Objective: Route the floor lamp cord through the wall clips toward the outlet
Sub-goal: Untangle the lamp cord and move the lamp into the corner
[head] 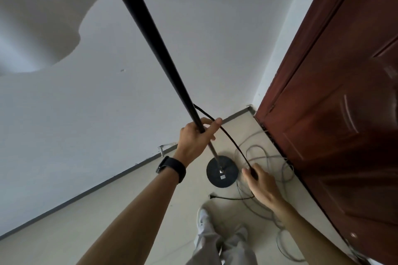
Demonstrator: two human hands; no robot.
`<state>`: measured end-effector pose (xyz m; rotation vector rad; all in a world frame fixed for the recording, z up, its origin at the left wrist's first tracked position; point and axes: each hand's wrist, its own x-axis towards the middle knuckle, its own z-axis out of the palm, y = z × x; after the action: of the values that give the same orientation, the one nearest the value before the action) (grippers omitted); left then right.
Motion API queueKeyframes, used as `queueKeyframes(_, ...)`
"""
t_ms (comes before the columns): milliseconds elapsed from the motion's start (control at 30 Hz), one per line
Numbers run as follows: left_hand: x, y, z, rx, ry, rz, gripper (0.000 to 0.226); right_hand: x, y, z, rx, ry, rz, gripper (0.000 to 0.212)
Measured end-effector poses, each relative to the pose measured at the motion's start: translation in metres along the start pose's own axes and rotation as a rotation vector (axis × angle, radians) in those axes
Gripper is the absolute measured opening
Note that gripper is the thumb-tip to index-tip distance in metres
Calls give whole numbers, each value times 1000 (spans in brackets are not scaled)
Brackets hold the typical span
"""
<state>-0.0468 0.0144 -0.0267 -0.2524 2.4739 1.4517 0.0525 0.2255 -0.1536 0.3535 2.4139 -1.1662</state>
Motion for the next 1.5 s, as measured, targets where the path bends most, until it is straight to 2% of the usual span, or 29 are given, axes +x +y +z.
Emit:
queueKeyframes(100, 7, -1, 12, -183, -11, -13, 58, -20, 10, -5, 77, 51, 17, 32)
queueKeyframes(200, 10, 4, 29, -382, 79, -118, 60, -37, 14, -13, 76, 77, -1, 31)
queueKeyframes(400, -9, -6, 25, -554, 403, -173, 63, -63, 31, -40, 24, 113, -49, 37)
queueKeyframes(500, -40, 1, 0, -628, 579, -139, 62, -75, 9, -58, 16, 167, -173, 44)
queueKeyframes(600, -76, 20, -41, -663, 685, -92, 60, -86, -31, -65, 17, 170, -262, 43)
queueKeyframes(833, -188, 36, -164, -731, 966, -76, 50, -127, -143, -34, 64, -88, -483, 42)
queueKeyframes(1033, -307, 11, -249, -752, 1229, -58, 48, -174, -228, 37, -35, -358, -675, 40)
queueKeyframes(1167, -389, -20, -297, -724, 1369, -53, 51, -220, -272, 95, -110, -494, -765, 47)
queueKeyframes(1500, -594, -135, -419, -678, 1614, -44, 57, -358, -357, 252, -245, -667, -1041, 41)
